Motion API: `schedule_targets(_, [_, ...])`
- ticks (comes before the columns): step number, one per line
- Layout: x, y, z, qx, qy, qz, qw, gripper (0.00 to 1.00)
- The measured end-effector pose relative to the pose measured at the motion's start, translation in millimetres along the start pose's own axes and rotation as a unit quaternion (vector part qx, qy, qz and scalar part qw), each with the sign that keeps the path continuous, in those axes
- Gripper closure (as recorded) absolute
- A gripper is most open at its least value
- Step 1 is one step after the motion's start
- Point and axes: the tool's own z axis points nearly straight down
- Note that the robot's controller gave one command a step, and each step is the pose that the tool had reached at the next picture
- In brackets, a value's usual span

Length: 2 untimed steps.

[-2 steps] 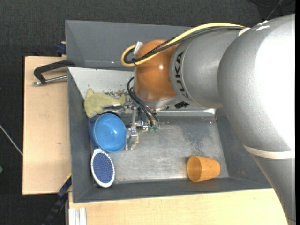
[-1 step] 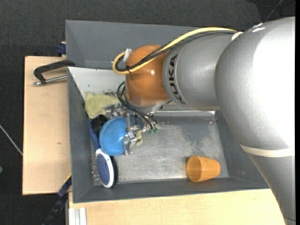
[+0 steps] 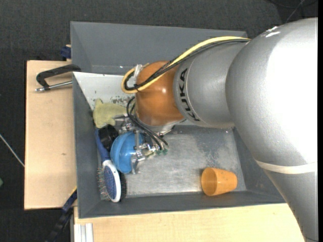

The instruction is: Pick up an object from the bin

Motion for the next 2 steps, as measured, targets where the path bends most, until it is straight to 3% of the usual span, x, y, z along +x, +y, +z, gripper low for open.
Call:
schedule_targets(1, [-0.6,-0.2,-0.6,0.0,-0.0007,0.0,1.0,1.0])
schedule_targets(2, [-3.6,-0.3,-19.2,0.001,0.0087,0.0,1.0,1.0])
